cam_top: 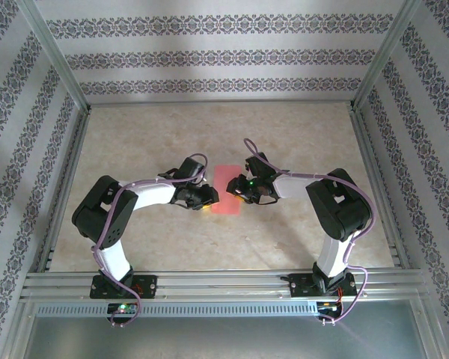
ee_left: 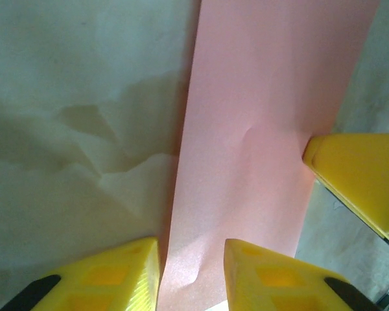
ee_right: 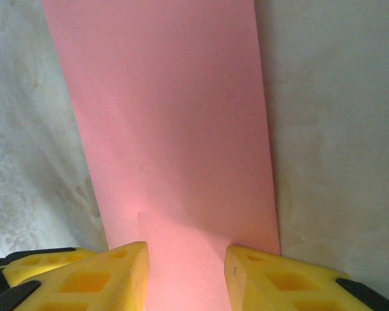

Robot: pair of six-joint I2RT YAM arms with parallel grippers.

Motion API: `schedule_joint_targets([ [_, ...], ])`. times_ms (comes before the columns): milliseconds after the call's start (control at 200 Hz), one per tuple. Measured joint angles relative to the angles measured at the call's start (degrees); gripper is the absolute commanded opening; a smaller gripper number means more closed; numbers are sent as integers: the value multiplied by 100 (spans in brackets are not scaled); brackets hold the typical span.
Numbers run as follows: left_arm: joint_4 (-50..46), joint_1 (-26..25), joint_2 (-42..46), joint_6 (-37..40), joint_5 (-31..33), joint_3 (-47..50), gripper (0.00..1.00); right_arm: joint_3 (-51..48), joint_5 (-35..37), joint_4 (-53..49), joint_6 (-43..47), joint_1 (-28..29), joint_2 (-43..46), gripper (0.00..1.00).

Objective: Fold a paper plane with a square sheet of paper (pick it up from the middle)
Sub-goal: Third fold the triangle at the center of the table.

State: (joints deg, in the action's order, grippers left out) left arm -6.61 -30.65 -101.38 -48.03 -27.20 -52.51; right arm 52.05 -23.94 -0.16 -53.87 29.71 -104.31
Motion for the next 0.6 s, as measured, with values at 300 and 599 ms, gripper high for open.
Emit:
schedule_joint_targets([
  [300,66,31,52,116,-323,2,28,0,0,0,0,0,0,43],
  [599,280,225,103,120,-509,39,26,0,0,-2,0,0,0,43],
])
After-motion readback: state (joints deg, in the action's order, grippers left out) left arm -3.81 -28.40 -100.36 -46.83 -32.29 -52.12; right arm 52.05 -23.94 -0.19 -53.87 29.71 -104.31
